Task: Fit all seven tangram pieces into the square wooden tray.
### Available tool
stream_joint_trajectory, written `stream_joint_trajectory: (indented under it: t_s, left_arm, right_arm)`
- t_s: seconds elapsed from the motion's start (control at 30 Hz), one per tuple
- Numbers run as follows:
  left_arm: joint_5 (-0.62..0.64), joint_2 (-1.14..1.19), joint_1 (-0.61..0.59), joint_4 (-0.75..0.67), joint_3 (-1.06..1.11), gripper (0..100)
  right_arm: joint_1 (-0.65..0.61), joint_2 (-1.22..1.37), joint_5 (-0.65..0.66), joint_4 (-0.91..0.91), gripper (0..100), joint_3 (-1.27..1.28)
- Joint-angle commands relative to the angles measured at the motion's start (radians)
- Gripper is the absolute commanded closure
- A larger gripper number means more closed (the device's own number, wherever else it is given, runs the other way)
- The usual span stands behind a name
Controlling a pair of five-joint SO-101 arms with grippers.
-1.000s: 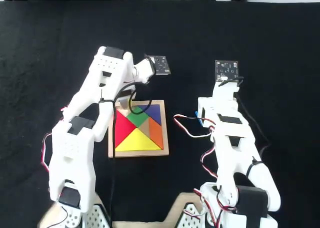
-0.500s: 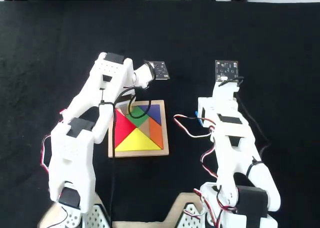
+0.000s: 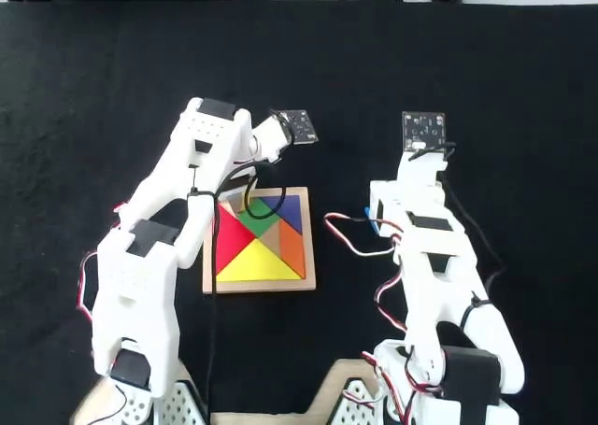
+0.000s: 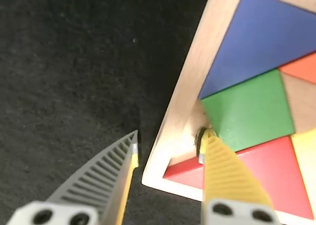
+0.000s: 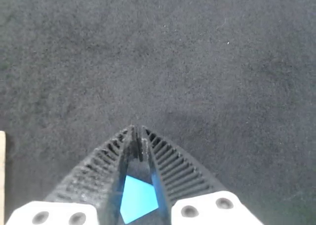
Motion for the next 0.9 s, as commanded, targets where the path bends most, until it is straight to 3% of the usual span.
stream_joint_trajectory:
  t_s: [0.0, 0.27, 0.57, 0.73, 0.87]
  left_arm:
    - [0.017, -0.066, 0.044, -0.009, -0.019, 79]
    - [0.008, -0.227, 0.027, 0.08, -0.027, 79]
    - [-0.018, -0.433, -0.107, 0.311, -0.018, 79]
    - [0.127, -0.559, -0.182, 0.474, 0.012, 89]
    - [0.347, -0.695, -0.225, 0.427, 0.171, 90]
  right_arm:
    - [-0.02, 0.007, 0.011, -0.018, 97.7, -0.059]
    - [-0.02, 0.007, 0.011, -0.018, 97.7, -0.059]
    - [-0.02, 0.007, 0.011, -0.018, 97.7, -0.059]
    - [-0.02, 0.007, 0.011, -0.018, 97.7, -0.059]
    - [-0.018, 0.007, 0.005, -0.018, 97.6, -0.059]
